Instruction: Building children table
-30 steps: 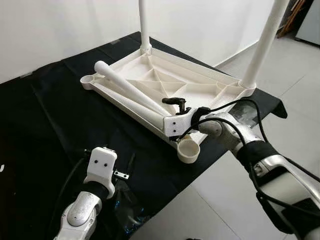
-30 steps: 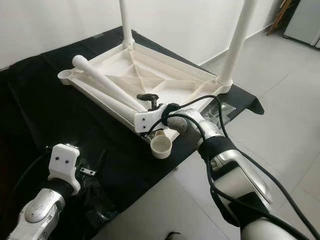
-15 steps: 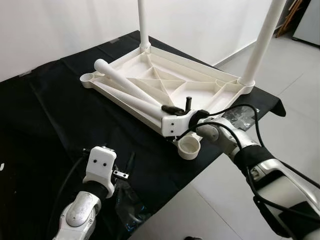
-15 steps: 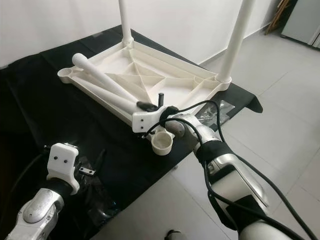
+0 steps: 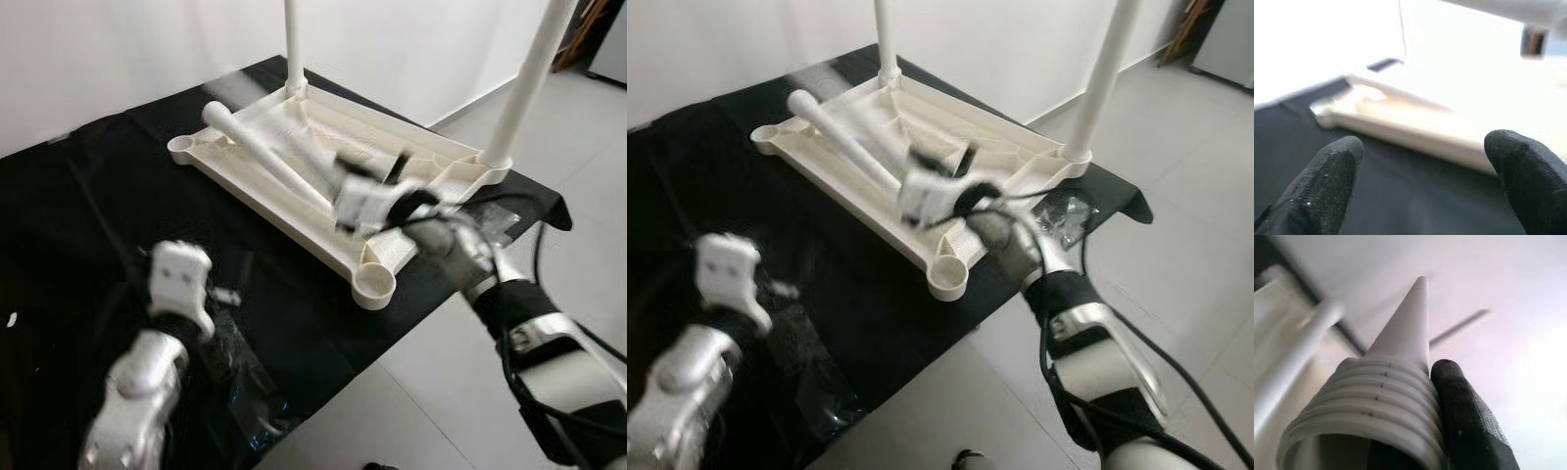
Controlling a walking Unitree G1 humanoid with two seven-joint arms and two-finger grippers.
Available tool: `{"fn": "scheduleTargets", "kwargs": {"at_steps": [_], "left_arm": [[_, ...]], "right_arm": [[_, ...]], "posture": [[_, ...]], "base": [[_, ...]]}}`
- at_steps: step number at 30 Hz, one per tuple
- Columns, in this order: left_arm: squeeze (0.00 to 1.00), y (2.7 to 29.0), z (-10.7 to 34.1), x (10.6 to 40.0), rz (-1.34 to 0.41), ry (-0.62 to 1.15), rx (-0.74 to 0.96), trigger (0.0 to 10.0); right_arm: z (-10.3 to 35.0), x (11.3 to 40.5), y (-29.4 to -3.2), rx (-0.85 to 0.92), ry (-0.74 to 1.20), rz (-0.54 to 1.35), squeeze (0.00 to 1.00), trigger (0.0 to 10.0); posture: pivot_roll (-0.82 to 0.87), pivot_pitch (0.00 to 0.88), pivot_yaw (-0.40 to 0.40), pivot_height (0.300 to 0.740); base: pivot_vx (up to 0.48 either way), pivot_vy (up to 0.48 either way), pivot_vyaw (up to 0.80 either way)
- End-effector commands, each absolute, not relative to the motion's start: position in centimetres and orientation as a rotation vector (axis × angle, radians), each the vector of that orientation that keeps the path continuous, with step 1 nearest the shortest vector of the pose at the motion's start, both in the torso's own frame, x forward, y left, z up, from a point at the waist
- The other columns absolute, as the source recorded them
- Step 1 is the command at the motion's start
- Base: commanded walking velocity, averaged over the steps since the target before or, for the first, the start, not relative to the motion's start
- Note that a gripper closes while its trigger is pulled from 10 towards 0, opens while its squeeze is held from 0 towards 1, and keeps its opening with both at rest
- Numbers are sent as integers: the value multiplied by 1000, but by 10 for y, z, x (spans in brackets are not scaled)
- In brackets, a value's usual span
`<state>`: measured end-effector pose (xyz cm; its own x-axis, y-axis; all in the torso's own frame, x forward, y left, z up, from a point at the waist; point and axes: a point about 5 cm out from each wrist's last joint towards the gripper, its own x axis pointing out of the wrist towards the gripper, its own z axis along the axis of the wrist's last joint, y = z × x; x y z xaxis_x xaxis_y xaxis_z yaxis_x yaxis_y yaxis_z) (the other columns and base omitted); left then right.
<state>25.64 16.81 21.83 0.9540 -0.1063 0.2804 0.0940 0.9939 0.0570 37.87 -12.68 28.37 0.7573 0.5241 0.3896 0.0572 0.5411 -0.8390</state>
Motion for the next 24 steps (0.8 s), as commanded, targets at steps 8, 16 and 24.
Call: {"fn": "scheduleTargets", "kwargs": {"at_steps": [8, 16, 24], "left_arm": [[0, 182, 258, 271, -126, -395, -277, 10000], [369, 179, 287, 278, -507, -459, -1037, 10000], [0, 181, 307, 263, -689, -552, -1224, 10000]], "right_arm": [[348, 356, -120, -441, -867, 398, 0, 0], [359, 313, -111, 81, -835, 1079, 0, 10000], [344, 298, -121, 111, -767, 1285, 0, 10000]], "posture": [[-81, 101, 89, 740], [-70, 90, 87, 740], [-63, 95, 85, 740]], "base": [[0, 0, 0], [0, 0, 0], [0, 0, 0]]}}
